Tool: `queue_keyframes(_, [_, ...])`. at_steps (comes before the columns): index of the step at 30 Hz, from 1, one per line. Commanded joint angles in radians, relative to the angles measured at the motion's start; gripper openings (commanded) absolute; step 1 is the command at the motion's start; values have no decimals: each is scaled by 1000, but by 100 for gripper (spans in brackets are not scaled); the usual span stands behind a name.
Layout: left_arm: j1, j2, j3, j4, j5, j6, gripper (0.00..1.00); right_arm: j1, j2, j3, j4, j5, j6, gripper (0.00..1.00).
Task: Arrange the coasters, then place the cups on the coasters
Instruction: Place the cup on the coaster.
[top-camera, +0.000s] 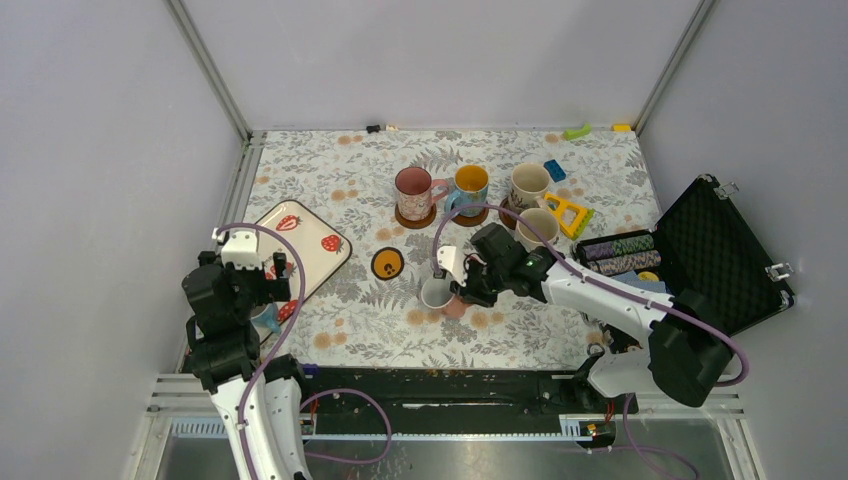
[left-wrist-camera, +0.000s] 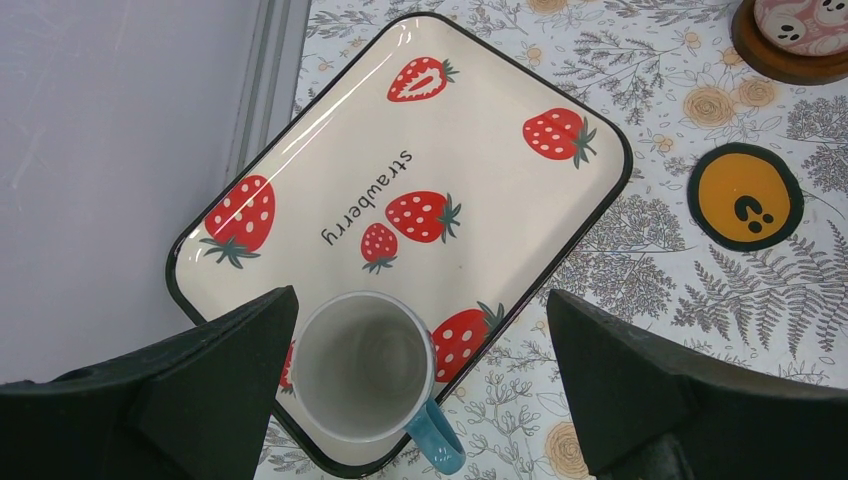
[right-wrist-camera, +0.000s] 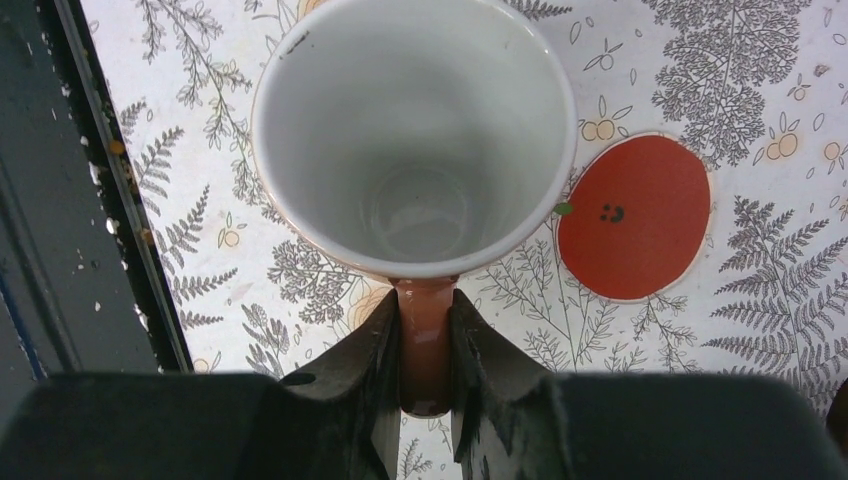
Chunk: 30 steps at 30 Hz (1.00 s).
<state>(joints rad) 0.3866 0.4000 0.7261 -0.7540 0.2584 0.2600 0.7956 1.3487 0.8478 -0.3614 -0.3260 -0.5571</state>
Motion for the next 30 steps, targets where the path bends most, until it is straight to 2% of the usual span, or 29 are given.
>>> queue_keyframes(1, [7,-7,-1,34,26,10,98,-2,-11,34,-71,-14,-71,0])
queue_keyframes(4, [8,-9,0,35,28,10,99,-1,-10,41,-128,11,-114,2])
queue_keyframes(10, [8,-12,0,35,22,9,99,-1,25,66,-228,33,-184,41])
queue_keyframes(11, [9,-11,-1,36,21,9,99,-1,25,65,-229,23,-186,44])
queue_keyframes(16, [15,-8,0,36,18,7,99,-1,30,98,-230,-34,-160,52])
queue_keyframes(23, [19,-6,0,35,20,9,99,4,78,127,-239,-21,-182,60])
queue_keyframes(25, [20,-6,-1,37,20,8,99,4,97,134,-245,-15,-179,59])
queue_keyframes(27, [20,-7,-1,36,21,9,99,4,118,149,-258,-15,-171,52])
queue_keyframes(28, [19,-7,0,35,22,8,99,4,126,156,-266,-19,-168,43])
queue_keyframes(30, [20,-6,0,36,22,8,99,5,144,180,-287,-25,-161,10])
